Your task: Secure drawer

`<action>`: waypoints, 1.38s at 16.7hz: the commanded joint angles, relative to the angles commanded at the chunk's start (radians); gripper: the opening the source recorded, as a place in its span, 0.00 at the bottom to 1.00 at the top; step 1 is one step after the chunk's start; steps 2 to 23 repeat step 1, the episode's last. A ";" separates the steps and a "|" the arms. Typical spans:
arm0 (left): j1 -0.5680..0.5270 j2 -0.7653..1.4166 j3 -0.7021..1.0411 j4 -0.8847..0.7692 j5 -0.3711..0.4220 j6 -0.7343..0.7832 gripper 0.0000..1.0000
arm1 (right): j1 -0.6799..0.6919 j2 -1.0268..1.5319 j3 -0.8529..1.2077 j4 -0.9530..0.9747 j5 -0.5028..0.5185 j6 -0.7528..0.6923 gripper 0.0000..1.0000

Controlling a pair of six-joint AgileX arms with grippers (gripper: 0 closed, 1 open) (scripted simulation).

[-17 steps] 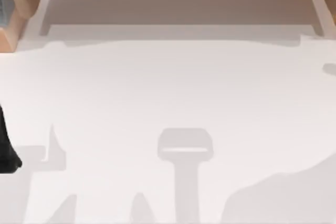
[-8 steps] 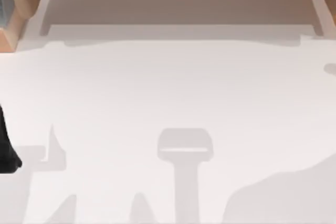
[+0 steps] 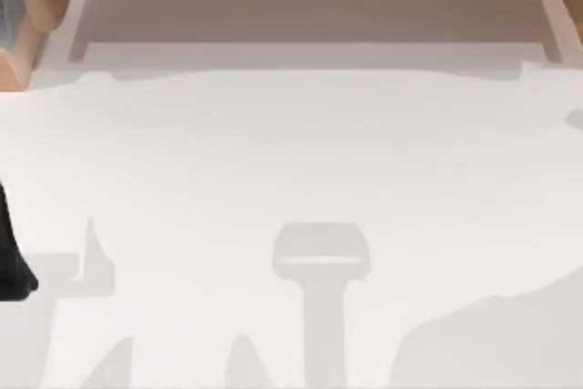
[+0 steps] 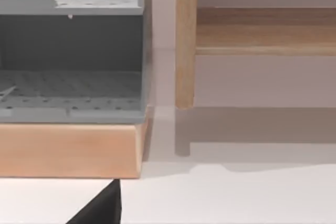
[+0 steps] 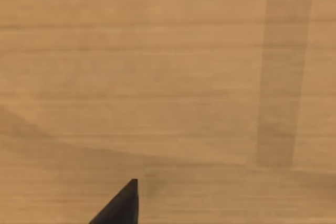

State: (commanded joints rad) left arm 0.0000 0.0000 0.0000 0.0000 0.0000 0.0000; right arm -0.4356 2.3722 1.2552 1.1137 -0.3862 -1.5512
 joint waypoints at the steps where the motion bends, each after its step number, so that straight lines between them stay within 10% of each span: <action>1: 0.000 0.000 0.000 0.000 0.000 0.000 1.00 | 0.000 0.000 0.000 0.000 0.000 0.000 1.00; 23: 0.000 0.000 0.000 0.000 0.000 0.000 1.00 | 0.000 0.000 0.000 0.000 0.000 0.000 1.00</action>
